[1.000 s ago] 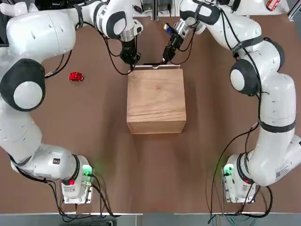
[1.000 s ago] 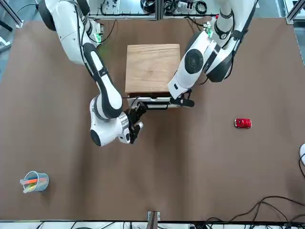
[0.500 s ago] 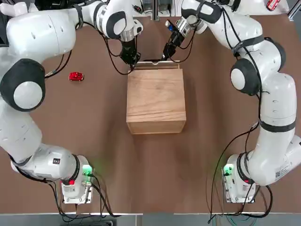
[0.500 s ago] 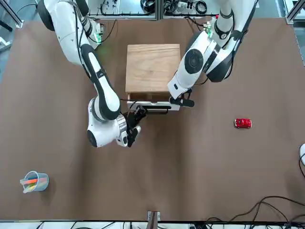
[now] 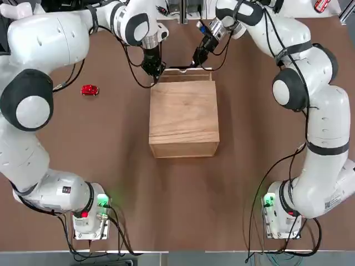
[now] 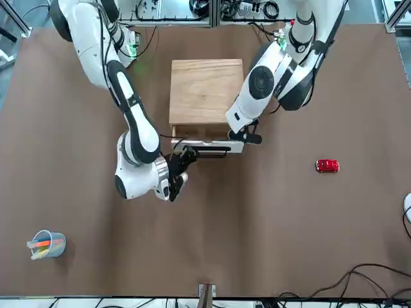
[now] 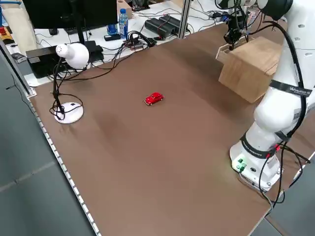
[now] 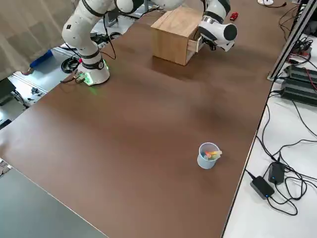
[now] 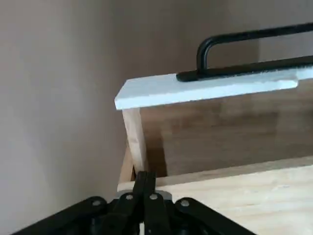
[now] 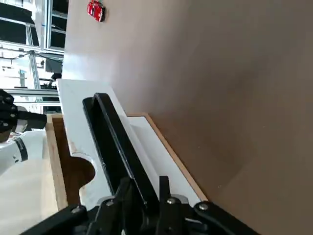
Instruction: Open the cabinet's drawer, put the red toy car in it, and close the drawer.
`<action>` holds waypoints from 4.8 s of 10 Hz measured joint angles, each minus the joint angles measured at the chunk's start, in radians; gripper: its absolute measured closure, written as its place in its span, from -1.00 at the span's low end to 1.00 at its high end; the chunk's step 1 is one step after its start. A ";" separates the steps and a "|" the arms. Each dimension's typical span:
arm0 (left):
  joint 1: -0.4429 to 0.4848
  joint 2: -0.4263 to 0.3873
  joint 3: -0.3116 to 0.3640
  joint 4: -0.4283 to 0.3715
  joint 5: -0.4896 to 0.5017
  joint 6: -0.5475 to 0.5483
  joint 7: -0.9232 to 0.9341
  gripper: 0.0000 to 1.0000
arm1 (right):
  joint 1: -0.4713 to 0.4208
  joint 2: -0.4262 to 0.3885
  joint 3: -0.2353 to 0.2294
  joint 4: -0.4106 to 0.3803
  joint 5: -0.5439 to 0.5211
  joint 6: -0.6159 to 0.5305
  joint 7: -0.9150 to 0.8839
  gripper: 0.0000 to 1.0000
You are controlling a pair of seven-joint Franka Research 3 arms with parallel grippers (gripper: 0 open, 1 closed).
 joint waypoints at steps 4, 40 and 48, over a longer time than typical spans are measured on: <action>0.000 0.000 0.000 0.001 0.000 0.000 0.000 0.95 | -0.012 0.001 0.001 0.000 0.019 0.013 -0.008 0.44; 0.776 -0.093 0.018 -0.330 0.043 0.352 -0.691 -0.99 | -0.103 -0.195 -0.556 0.185 -0.391 -0.169 0.086 -1.00; 0.825 0.101 0.088 -0.346 0.094 0.512 -0.777 -1.00 | -0.152 -0.346 -0.566 0.214 -0.632 -0.190 0.278 -1.00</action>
